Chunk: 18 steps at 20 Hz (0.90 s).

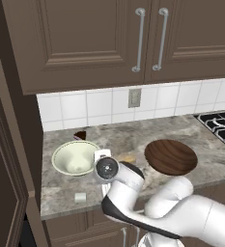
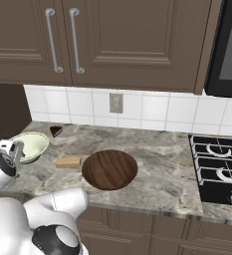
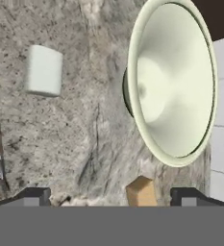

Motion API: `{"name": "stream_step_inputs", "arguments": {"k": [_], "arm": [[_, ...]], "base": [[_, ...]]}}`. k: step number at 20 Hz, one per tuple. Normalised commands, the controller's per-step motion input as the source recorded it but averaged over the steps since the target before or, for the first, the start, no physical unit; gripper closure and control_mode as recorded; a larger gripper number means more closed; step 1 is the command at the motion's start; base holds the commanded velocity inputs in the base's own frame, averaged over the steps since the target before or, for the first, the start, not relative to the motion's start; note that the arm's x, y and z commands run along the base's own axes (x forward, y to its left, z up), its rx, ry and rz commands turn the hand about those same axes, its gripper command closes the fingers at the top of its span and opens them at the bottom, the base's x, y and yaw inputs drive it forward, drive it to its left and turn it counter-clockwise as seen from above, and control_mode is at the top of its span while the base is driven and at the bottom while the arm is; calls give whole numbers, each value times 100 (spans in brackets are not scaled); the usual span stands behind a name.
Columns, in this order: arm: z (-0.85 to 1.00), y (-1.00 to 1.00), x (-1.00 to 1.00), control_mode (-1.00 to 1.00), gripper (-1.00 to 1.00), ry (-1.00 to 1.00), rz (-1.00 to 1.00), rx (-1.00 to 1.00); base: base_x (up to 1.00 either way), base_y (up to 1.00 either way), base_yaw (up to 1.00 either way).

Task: Pick both bowls and place them on the counter. Then place the cream cheese stick in one bowl and place the marshmallow in the other bowl.

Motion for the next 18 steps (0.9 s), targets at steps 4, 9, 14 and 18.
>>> {"name": "stream_step_inputs", "arguments": {"k": [4, 9, 14, 18], "arm": [[23, -35, -45, -100, -100, 21, -36, 20], [10, -34, -31, -100, -100, 25, -30, 21], [-9, -1, -10, -100, -100, 12, -5, 15], [-11, 61, 10, -100, -100, 6, -6, 10]], "base": [[0, 0, 0], [0, 0, 0], [0, 0, 0], [0, 0, 0]]}}
